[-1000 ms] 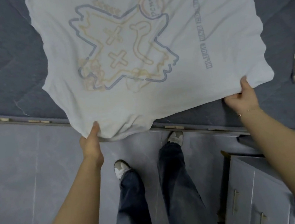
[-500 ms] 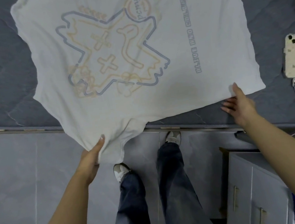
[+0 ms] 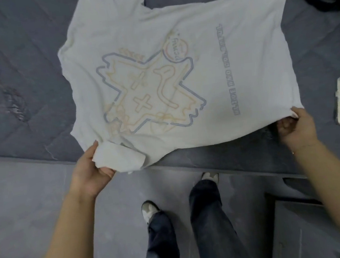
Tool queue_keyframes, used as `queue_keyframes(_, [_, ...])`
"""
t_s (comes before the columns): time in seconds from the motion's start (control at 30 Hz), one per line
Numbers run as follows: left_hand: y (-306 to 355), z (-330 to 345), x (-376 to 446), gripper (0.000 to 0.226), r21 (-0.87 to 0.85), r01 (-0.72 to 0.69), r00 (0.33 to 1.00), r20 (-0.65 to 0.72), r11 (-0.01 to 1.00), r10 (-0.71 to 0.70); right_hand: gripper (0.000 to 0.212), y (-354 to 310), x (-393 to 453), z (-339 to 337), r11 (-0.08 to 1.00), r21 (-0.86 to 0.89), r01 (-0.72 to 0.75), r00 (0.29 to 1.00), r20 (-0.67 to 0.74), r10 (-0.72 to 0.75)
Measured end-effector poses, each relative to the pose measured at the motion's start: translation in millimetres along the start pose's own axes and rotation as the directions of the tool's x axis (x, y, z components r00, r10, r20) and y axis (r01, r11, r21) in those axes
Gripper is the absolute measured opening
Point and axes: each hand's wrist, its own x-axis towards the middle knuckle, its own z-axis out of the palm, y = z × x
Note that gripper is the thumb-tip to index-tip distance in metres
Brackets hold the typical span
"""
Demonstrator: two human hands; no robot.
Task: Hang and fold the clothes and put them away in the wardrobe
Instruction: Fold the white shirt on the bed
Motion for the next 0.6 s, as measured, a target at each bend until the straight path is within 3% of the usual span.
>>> queue_keyframes(0.2, [75.1,79.1,49.1,0.027,-0.095,-0.134,0.991,-0.026,0.986,0.132,0.017,-57.5,28.5,74.4,1.000,-0.015,-0.013,0.993,0.115,0.015])
queue_keyframes(0.3, [78.5,100.1,77.6,0.022,-0.237,-0.233,0.972,-0.080,0.943,0.220,0.023,-61.9,55.0,94.5,0.992,-0.109,-0.057,0.987,0.144,0.073])
queue_keyframes(0.43, [38.0,107.1,86.8,0.015,-0.282,-0.269,0.952,-0.223,0.921,0.210,0.033,-46.5,67.8,88.1,0.964,-0.259,-0.057,0.998,0.019,0.064])
queue_keyframes(0.57, [-41.1,97.7,83.5,0.017,-0.154,-0.137,0.941,-0.328,0.979,0.080,0.013,-15.8,58.7,52.2,0.941,-0.332,-0.059,0.993,-0.121,0.020])
queue_keyframes(0.6, [-59.1,95.0,83.3,0.016,-0.147,-0.095,0.940,-0.340,0.985,0.040,0.022,-8.6,58.7,43.2,0.948,-0.308,-0.076,0.993,-0.105,0.045])
